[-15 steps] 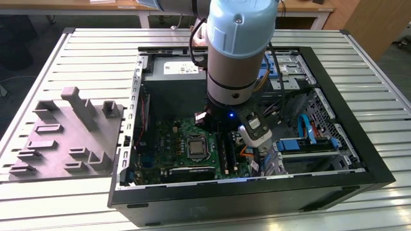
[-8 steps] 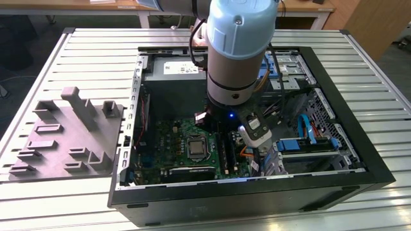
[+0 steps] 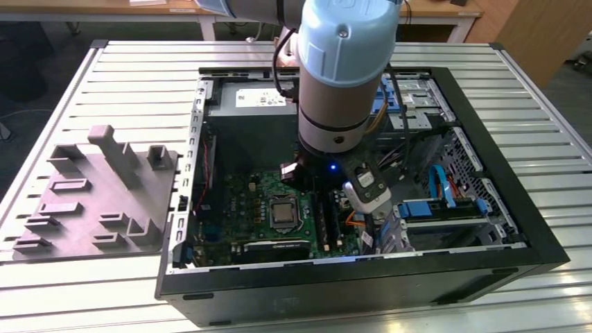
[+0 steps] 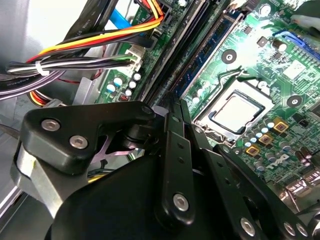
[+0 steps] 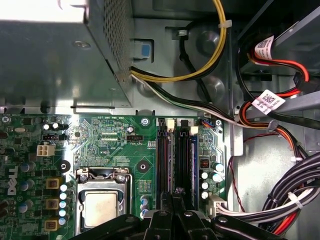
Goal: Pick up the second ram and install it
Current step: 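Insert the second ram into the second slot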
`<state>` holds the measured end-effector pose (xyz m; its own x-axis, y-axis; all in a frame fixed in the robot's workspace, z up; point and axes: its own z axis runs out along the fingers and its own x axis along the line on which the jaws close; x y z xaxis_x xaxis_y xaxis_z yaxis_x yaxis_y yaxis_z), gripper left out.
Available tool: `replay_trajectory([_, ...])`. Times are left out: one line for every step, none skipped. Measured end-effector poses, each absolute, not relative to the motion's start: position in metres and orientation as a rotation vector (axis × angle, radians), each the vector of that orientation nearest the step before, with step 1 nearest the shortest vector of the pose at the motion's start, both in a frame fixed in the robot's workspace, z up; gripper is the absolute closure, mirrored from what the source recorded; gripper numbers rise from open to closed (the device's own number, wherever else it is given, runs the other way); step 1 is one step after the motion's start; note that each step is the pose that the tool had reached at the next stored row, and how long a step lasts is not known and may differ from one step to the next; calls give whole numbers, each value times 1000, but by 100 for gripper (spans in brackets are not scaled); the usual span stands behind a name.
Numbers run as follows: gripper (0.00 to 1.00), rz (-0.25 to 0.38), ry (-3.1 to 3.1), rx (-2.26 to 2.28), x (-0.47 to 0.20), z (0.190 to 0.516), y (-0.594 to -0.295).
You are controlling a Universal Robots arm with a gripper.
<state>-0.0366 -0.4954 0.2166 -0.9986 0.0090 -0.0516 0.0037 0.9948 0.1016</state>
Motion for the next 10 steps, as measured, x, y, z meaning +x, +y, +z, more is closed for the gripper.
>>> replay_trajectory([89,157,3085,10,-37,216,-495])
replay_trajectory([89,157,3086,10,-37,216,-496])
replay_trajectory([89,157,3086,10,-37,216,-496])
replay_trajectory([89,158,3085,10,-37,216,-496])
replay_trajectory([89,158,3085,10,-37,216,-496])
replay_trajectory([89,158,3085,10,-37,216,-496])
replay_trajectory([89,158,3085,10,-37,215,-496])
replay_trajectory([89,157,3085,10,-37,215,-496])
replay_trajectory([89,157,3085,10,-37,215,-496])
replay_trajectory([89,157,3086,10,-37,215,-496])
